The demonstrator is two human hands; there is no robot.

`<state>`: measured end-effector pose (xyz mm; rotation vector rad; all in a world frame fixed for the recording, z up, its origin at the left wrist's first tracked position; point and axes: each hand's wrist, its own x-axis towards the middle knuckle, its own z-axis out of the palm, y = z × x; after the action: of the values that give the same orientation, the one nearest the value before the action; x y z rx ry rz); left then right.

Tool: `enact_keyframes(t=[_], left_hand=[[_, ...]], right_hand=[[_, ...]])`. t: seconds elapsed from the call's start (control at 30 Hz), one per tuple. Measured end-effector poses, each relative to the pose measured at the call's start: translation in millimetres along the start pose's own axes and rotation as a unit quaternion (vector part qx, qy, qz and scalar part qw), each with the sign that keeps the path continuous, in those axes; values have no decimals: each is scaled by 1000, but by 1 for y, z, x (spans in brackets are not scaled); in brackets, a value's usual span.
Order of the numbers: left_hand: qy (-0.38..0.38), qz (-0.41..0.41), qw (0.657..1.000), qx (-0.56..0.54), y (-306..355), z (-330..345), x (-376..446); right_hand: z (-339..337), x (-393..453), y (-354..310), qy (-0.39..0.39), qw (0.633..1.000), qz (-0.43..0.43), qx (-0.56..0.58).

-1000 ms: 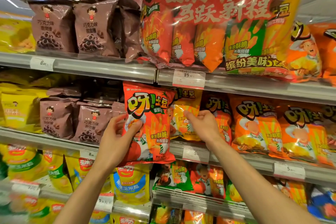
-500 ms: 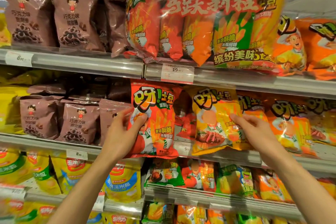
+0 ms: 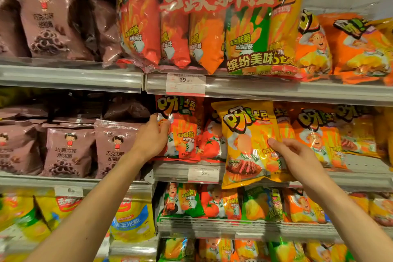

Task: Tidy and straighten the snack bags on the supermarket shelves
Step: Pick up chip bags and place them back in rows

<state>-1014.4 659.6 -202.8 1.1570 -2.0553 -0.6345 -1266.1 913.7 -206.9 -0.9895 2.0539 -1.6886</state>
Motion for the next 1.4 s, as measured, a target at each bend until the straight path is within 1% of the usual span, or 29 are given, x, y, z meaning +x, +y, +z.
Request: enact_keyframes(t=[0.1, 0.23, 0.27, 0.4, 0.6, 0.67, 0.7, 0.77, 0.87, 0.97, 1.07, 1.2, 1.4], left_hand=[[-16, 5, 1000, 21, -2, 3, 1], [-61, -19, 998, 28, -1, 14, -4], [-60, -21, 998, 24, -1, 18, -5], [-13, -9, 1000, -9, -2, 25, -10], [67, 83, 994, 32, -10, 19, -24], [99, 114, 988, 21, -8, 16, -33], [110, 127, 986, 6, -8, 15, -38], [116, 125, 984, -55, 0, 13, -49], [95, 72, 975, -189, 20, 20, -74], [91, 43, 957, -271, 39, 41, -98], [58, 8, 936, -346, 55, 67, -113], [33, 8, 920, -390, 81, 100, -131], [27, -6, 912, -409, 130, 154, -153]], right_hand=[[1, -3, 1, -15, 1000, -3, 6], [6, -5, 6, -19, 1000, -12, 12], [7, -6, 6, -19, 1000, -13, 12], [7, -7, 6, -22, 999, -11, 30], [0, -12, 7, -15, 999, 2, 37], [-5, -16, 7, -13, 999, -1, 38], [-8, -18, 8, -11, 999, -1, 41], [-13, -23, 9, -2, 999, 5, 49], [-23, -30, 15, 11, 999, 19, 43], [-36, -38, 22, 32, 998, 29, 39], [-55, -42, 33, 44, 998, 34, 44], [-87, -43, 44, 49, 997, 36, 56], [-154, -22, 74, 60, 994, 30, 87]])
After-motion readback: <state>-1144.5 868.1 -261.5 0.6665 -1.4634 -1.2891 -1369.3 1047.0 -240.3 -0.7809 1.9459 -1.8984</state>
